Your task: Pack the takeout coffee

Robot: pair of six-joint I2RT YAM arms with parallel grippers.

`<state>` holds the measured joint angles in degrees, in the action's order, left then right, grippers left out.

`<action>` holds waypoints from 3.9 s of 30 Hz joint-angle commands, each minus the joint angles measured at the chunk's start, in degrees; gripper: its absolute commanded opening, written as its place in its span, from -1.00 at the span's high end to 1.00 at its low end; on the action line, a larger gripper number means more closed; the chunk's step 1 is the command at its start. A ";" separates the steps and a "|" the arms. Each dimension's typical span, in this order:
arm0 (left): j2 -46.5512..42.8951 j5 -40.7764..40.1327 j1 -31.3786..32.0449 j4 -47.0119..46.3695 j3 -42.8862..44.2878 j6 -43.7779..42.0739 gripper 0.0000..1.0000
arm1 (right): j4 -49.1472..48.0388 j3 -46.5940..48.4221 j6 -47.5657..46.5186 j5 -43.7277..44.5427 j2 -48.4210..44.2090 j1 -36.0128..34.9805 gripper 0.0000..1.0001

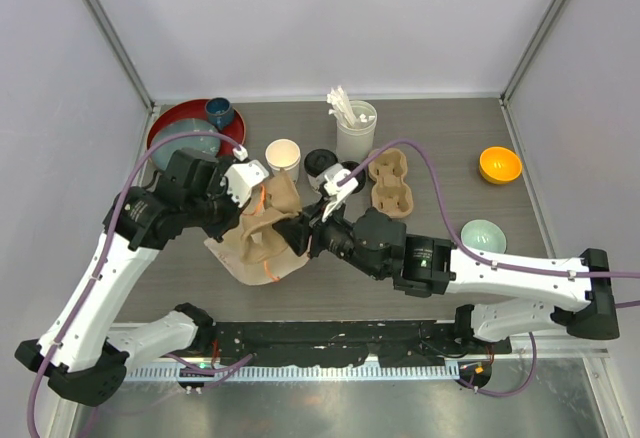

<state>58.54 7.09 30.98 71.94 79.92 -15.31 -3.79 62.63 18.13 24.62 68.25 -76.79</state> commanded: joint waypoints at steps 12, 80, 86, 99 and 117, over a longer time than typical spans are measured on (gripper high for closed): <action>-2.29 -0.85 -0.04 -1.72 0.15 -1.73 1.00 | 19.69 -1.63 4.98 6.67 0.92 0.42 0.23; -0.10 8.99 3.12 -9.89 2.17 11.09 1.00 | 29.97 12.77 7.35 25.66 36.95 -1.87 0.13; -0.10 2.84 3.12 -10.07 5.86 12.85 1.00 | 40.07 13.66 13.42 24.25 38.10 -0.47 0.11; 0.08 18.02 3.12 -12.44 -1.87 14.96 1.00 | 27.64 14.90 8.34 13.44 39.07 4.64 0.02; -0.36 14.89 3.03 -10.95 -1.78 12.32 1.00 | 24.53 13.65 3.94 12.55 36.71 4.47 -0.75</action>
<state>60.49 10.70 31.97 63.72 76.58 -3.46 18.63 73.95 25.23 38.44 107.81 -72.82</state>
